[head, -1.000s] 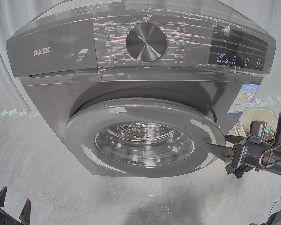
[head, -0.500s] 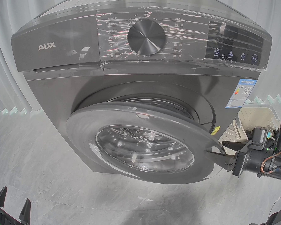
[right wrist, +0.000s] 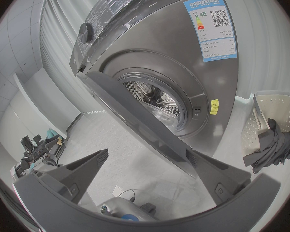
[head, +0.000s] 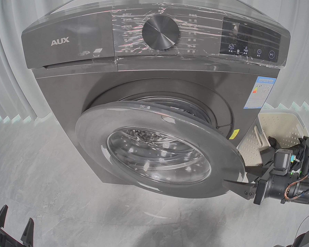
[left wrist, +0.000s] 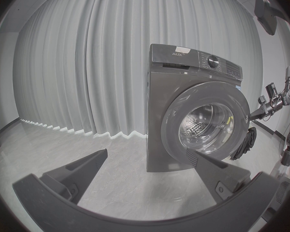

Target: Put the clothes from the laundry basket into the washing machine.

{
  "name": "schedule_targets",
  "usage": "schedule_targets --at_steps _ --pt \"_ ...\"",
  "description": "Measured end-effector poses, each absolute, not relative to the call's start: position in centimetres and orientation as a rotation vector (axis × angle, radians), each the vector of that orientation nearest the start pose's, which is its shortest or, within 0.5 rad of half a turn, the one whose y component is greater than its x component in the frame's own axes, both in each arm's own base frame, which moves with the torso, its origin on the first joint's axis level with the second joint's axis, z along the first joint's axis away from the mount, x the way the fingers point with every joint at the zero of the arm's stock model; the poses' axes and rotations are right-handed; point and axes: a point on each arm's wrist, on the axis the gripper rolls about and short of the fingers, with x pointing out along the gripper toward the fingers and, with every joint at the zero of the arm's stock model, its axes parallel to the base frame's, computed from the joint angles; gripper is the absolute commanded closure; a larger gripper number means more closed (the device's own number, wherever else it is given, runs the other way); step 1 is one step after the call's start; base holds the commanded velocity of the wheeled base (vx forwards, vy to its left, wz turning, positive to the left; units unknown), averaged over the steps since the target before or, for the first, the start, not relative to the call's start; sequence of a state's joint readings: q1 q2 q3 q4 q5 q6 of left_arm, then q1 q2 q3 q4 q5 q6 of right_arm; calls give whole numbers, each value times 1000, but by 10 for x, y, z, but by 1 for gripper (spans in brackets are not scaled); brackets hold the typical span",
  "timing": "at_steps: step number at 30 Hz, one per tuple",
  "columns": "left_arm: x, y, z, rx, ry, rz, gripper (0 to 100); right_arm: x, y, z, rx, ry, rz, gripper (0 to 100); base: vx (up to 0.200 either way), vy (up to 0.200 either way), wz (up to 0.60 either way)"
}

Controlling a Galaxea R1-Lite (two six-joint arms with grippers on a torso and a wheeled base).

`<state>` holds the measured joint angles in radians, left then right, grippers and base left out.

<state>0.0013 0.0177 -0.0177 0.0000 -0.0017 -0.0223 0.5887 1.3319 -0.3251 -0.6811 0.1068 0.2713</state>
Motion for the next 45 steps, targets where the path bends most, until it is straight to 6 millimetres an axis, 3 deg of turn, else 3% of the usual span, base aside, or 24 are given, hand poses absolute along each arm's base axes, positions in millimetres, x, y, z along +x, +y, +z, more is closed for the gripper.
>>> schedule_targets --at_steps 5,17,28,36,45 --pt "-23 0 81 -23 -1 0 0 147 102 151 180 409 645 0 -80 0 0" --pt "-23 0 81 -23 -1 0 0 165 112 153 179 412 634 0 -67 0 0" --pt "-23 0 81 -23 -1 0 0 154 109 150 179 427 679 0 -18 0 0" --pt "-23 0 81 -24 -1 -1 0 167 116 158 192 401 676 0 -125 0 0" --pt "-23 0 81 -23 -2 0 0 164 120 146 175 453 691 0 0 0 0"
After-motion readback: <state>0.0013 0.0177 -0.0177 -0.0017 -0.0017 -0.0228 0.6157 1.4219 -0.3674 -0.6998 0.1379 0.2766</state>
